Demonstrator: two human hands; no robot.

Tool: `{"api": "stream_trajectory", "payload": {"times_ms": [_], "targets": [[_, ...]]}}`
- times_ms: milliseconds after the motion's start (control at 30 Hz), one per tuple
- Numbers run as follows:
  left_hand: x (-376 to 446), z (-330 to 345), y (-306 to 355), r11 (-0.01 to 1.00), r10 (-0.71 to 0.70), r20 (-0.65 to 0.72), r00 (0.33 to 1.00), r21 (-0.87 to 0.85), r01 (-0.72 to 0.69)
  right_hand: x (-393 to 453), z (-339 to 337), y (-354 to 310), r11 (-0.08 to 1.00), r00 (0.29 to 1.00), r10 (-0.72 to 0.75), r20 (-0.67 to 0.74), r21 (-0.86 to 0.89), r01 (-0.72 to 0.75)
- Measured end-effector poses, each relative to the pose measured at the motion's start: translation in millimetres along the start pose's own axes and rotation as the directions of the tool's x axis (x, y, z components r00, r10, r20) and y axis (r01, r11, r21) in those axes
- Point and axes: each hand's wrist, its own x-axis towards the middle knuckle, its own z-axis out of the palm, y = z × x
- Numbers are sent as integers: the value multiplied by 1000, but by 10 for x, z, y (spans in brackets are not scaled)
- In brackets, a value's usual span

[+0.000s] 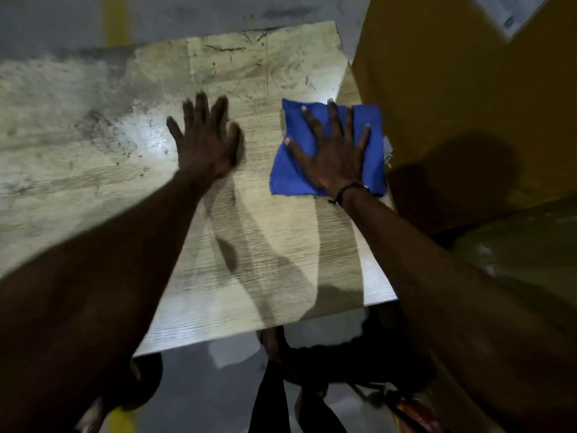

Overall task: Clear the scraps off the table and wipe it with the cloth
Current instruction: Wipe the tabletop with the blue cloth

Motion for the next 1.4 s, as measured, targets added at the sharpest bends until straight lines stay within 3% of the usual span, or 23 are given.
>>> {"api": "stream_trajectory", "payload": {"times_ms": [133, 200, 333, 500, 667, 800, 967, 1100, 1233, 1300, 1400], "targets": [[440, -52, -33, 996, -83, -20, 996, -29, 82, -187, 90, -154, 998, 997, 45, -57, -35, -47], [409, -19, -7, 996, -85, -70, 994, -20, 84, -587, 114, -221, 996, 994, -21, -104, -85, 12], [424, 22, 9, 995, -100, -105, 989, -27, 98, -811, 63, -222, 995, 997, -61, -40, -87, 57], [404, 33, 8, 996, -94, -129, 987, -13, 93, 537, 83, -137, 996, 994, 75, -82, -38, -78], [445, 12, 18, 993, -114, -142, 983, -36, 110, 1503, 82, -124, 992, 992, 124, 27, 20, -124], [451, -23, 32, 992, -118, -135, 984, -63, 111, 802, 100, -284, 994, 994, 81, -72, -73, -86], [439, -47, 36, 992, -118, -117, 986, -63, 111, -59, 22, -356, 999, 999, 25, 40, -35, -23], [462, -35, 22, 993, -114, -136, 984, -52, 108, 860, 82, -325, 997, 999, 6, -42, -77, -9], [463, -11, 35, 992, -120, -148, 982, -46, 114, 1975, 103, -344, 1000, 999, 25, 39, -17, -25], [472, -15, 39, 993, -118, -159, 980, -48, 112, 2154, 126, -403, 999, 998, 44, 50, -9, -43], [474, -29, 47, 993, -117, -163, 980, -48, 111, 1740, 161, -507, 1000, 1000, -4, 14, -8, 4]]}}
